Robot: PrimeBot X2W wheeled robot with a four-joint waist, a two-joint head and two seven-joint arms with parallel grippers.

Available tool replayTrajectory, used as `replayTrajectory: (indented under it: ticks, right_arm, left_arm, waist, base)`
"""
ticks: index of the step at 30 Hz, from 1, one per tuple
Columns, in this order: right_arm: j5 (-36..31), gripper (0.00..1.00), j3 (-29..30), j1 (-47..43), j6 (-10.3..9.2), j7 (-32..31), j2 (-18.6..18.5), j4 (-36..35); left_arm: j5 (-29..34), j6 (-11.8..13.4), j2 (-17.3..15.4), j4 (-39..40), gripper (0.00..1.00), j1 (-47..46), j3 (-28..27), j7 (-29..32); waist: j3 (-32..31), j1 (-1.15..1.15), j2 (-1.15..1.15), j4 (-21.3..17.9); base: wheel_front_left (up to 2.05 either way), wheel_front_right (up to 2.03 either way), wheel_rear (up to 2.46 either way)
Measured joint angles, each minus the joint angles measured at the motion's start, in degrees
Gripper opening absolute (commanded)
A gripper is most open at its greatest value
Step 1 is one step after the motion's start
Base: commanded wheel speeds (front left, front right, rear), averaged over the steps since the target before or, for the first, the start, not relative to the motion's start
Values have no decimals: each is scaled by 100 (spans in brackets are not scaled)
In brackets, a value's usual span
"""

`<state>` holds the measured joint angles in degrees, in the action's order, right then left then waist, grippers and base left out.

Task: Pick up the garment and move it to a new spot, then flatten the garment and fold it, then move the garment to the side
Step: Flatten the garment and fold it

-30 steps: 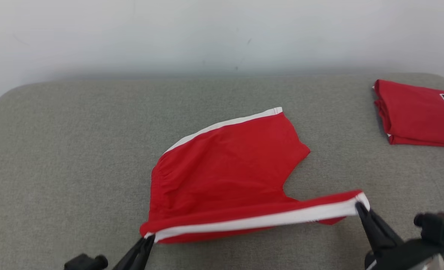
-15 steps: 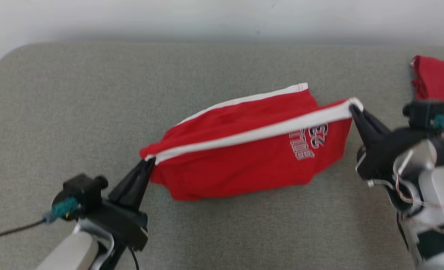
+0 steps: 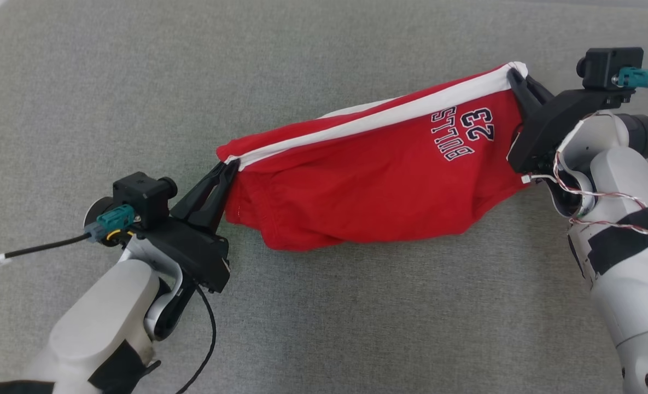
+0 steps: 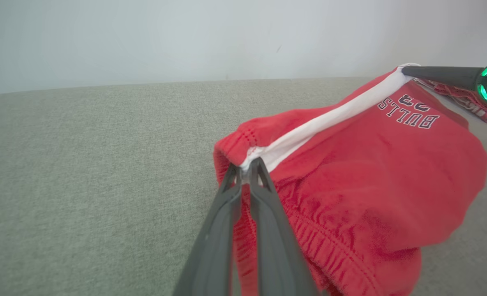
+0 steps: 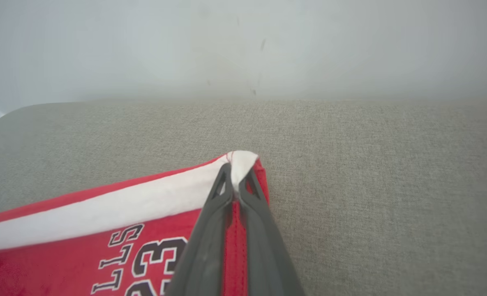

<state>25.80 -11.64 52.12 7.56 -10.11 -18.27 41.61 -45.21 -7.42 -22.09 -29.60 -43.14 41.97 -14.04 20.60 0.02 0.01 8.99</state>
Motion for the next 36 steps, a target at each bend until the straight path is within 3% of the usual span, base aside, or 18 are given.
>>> replayTrajectory:
  ticks: [7,8,9,10,11,15,22,27,36]
  right_arm:
    - [2,0,-245,431,0,367,68,834]
    - [26,20,-288,450,0,428,81,895]
    - [55,76,-322,462,0,497,87,951]
    - [99,100,-372,470,0,558,85,999]
    - [149,100,-423,475,0,606,80,1049]
    - [353,100,-611,445,-1,902,12,1111]
    - [753,100,-996,-150,-1,1263,-222,1048]
    - [1057,100,-1121,-615,-1,1379,-363,1084]
    - [1337,100,-1133,-940,-1,1546,-390,1466]
  left_arm:
    - [-189,0,45,-279,0,-308,431,-55]
    - [-220,0,42,-314,0,-308,474,-60]
    - [-252,-1,33,-343,16,-308,509,-73]
    - [-250,-10,15,-385,76,-309,526,-78]
    - [-235,-11,8,-432,100,-308,520,-83]
    - [77,13,15,-223,100,-182,38,-88]
    - [944,508,155,975,100,1029,-1400,-101]
    - [1513,771,320,1664,100,1930,-2136,-100]
    - [2240,1023,813,2476,100,3281,-2748,-101]
  waist:
    - [202,0,0,107]
    - [193,-1,0,105]
    - [178,-1,0,99]
    - [156,-1,0,89]
    - [129,-1,0,76]
    - [-17,-2,0,26]
    - [-408,-3,-1,-15]
    - [-736,-3,-2,-13]
    - [-1090,-4,-2,257]
  base:
    - [0,0,0]
    - [0,0,0]
    - [0,0,0]
    - [0,0,0]
    - [0,0,0]
    - [0,0,0]
    - [0,0,0]
    - [0,0,0]
    - [0,0,0]
